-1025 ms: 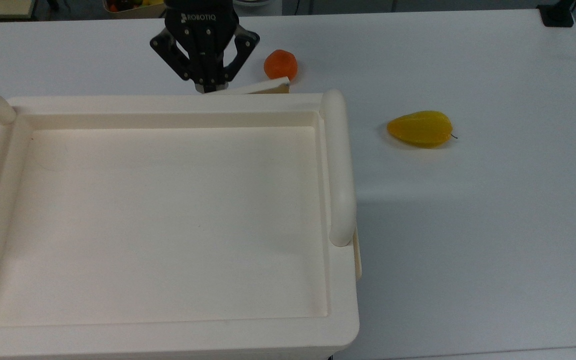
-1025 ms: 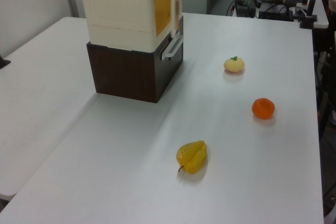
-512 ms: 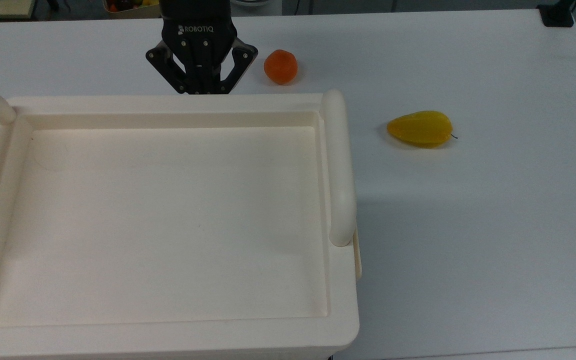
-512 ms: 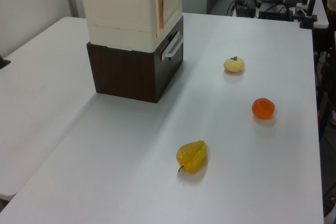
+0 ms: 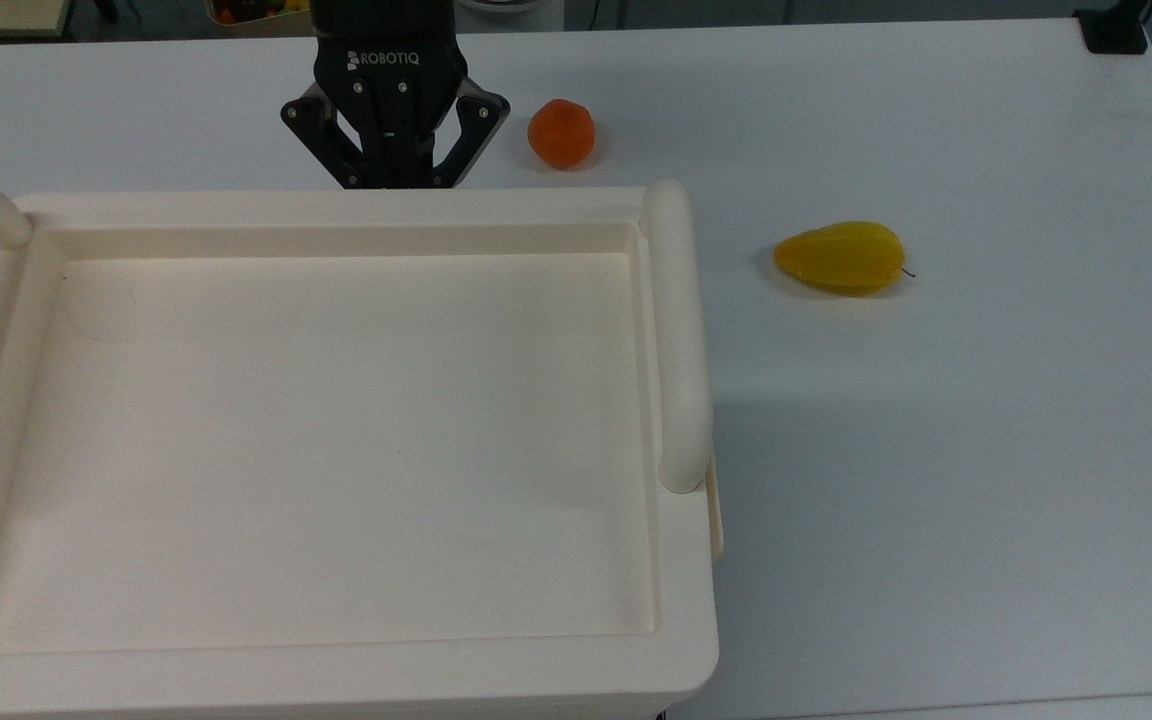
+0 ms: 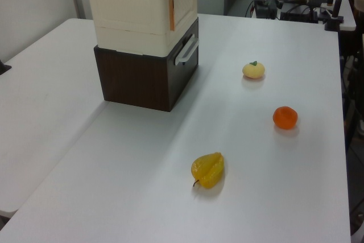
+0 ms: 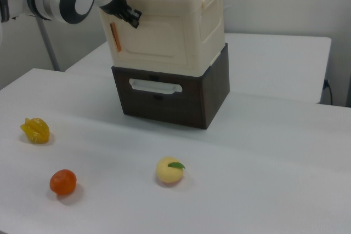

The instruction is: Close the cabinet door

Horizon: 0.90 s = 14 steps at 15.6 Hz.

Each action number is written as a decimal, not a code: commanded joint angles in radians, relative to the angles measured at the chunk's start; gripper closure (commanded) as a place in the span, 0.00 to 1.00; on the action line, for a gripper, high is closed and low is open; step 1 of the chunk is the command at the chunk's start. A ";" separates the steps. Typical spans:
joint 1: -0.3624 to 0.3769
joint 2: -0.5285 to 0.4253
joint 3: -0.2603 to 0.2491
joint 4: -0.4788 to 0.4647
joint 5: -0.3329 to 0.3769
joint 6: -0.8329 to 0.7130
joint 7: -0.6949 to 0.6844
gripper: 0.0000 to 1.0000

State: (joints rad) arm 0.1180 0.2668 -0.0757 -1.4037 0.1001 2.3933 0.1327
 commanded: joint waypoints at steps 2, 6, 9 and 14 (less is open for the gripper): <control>0.000 -0.021 0.001 -0.047 0.004 0.015 -0.008 1.00; 0.014 -0.099 0.001 -0.150 -0.028 -0.107 -0.056 1.00; 0.015 -0.136 0.002 -0.149 -0.049 -0.343 -0.094 1.00; 0.034 -0.188 0.040 -0.152 -0.197 -0.650 -0.116 1.00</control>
State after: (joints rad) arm 0.1378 0.1433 -0.0587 -1.5016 -0.0262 1.8705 0.0436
